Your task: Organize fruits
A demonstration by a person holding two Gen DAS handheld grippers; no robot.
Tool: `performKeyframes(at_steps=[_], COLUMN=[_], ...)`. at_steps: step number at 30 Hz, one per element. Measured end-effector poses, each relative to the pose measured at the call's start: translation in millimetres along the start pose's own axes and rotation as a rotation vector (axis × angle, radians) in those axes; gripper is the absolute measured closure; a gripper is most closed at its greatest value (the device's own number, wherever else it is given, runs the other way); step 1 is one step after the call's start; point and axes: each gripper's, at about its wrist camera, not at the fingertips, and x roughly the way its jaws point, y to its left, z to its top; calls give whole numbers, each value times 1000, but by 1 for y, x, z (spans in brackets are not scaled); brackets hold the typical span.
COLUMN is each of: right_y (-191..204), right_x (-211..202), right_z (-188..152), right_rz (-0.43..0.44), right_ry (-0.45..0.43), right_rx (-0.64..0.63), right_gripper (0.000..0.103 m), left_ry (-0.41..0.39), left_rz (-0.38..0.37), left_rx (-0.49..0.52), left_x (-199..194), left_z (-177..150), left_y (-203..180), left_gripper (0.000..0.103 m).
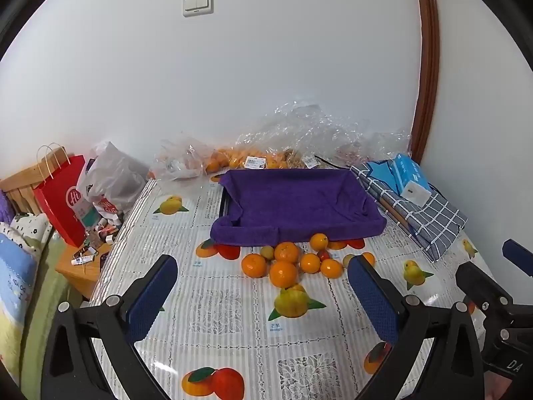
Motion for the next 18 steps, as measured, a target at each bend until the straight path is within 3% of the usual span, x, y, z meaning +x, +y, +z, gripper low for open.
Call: performKeyframes(at_steps=[18], right_y=[-2], right_x=[-6], right_z=[0], right_rz=[-10], right_ry=[10], right_rx=[1], right_gripper=[1], left_ry=[-8], left_rz=[-13], left_rx=[-42], left_x=[-3], left_z=[2], left_y=[2], left_gripper=[0])
